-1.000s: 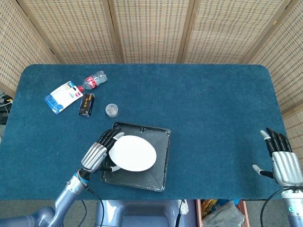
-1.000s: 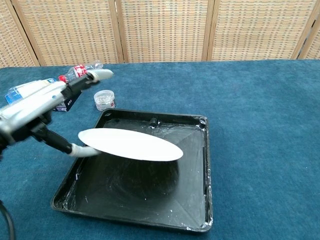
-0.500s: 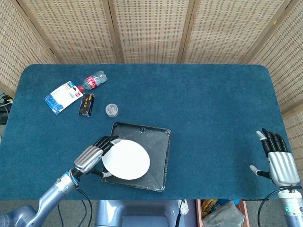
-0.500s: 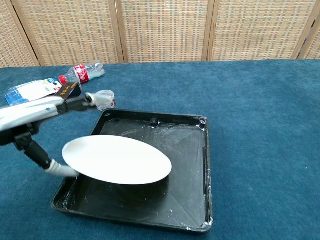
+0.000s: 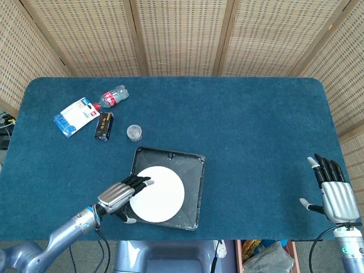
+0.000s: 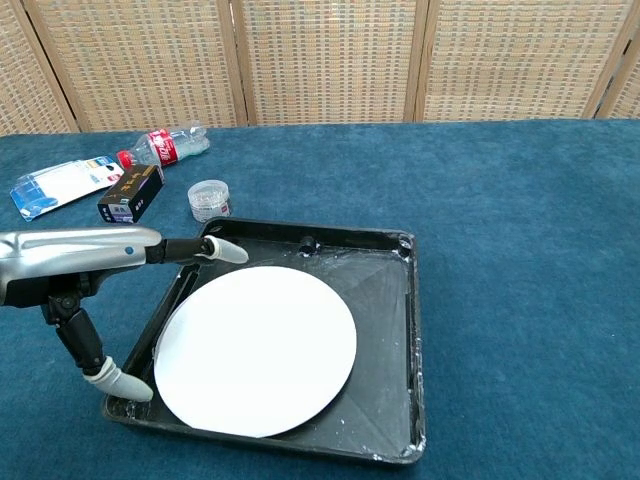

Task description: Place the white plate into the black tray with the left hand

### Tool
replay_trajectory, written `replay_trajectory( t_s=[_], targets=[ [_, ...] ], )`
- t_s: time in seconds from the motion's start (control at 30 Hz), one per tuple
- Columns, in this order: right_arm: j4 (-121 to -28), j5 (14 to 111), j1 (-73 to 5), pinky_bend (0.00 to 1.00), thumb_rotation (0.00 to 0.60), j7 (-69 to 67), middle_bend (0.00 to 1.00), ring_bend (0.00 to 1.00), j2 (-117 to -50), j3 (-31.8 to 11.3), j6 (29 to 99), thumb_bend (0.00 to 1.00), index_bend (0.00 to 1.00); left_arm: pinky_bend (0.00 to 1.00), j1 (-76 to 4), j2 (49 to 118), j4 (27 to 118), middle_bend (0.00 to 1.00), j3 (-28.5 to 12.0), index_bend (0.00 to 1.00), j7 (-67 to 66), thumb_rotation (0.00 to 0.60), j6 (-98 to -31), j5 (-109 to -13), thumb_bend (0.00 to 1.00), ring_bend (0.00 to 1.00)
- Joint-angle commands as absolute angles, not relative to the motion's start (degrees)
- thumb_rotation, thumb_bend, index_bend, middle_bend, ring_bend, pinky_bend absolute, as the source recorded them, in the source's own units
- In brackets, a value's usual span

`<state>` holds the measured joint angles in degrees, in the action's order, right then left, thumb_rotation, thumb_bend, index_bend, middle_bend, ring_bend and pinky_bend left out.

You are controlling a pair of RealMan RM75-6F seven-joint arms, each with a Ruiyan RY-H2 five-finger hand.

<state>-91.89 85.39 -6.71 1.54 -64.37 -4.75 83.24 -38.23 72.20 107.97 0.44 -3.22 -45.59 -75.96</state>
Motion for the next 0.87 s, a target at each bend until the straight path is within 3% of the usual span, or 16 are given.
replay_trajectory(
  t_s=[0.03, 0.33, 0.67, 0.87],
  targets=[
    [-91.85, 85.3, -6.71, 0.0, 0.6, 1.39, 0.0, 0.0, -64.3, -4.78, 83.22, 0.0, 0.0, 0.0, -37.6, 71.68, 108.41, 0.0, -0.17, 0.0, -2.37, 0.6, -47.74, -76.68, 0.0, 0.0],
    [-91.99, 85.47, -6.61, 0.0, 0.6, 0.69, 0.0, 0.0, -63.99, -4.79, 83.51, 0.0, 0.0, 0.0, -29.68, 65.54, 103.3, 0.0, -2.01, 0.0, 3.42, 0.6, -65.65, -84.11, 0.0, 0.0],
    [-92.31, 85.89, -6.3, 0.0, 0.6, 0.58, 0.0, 0.0, -63.78, -4.75, 84.31, 0.0, 0.0, 0.0, -19.11, 61.31, 95.07, 0.0, -1.66, 0.0, 5.15, 0.6, -80.53, -82.28, 0.0, 0.0],
    [-92.06, 85.79, -6.09, 0.0, 0.6, 0.57, 0.0, 0.0, -63.88, -4.86, 84.77, 0.0, 0.0, 0.0, -14.61, 62.08, 91.61, 0.0, -0.12, 0.0, 6.73, 0.6, -83.38, -81.18, 0.0, 0.0]
  ],
)
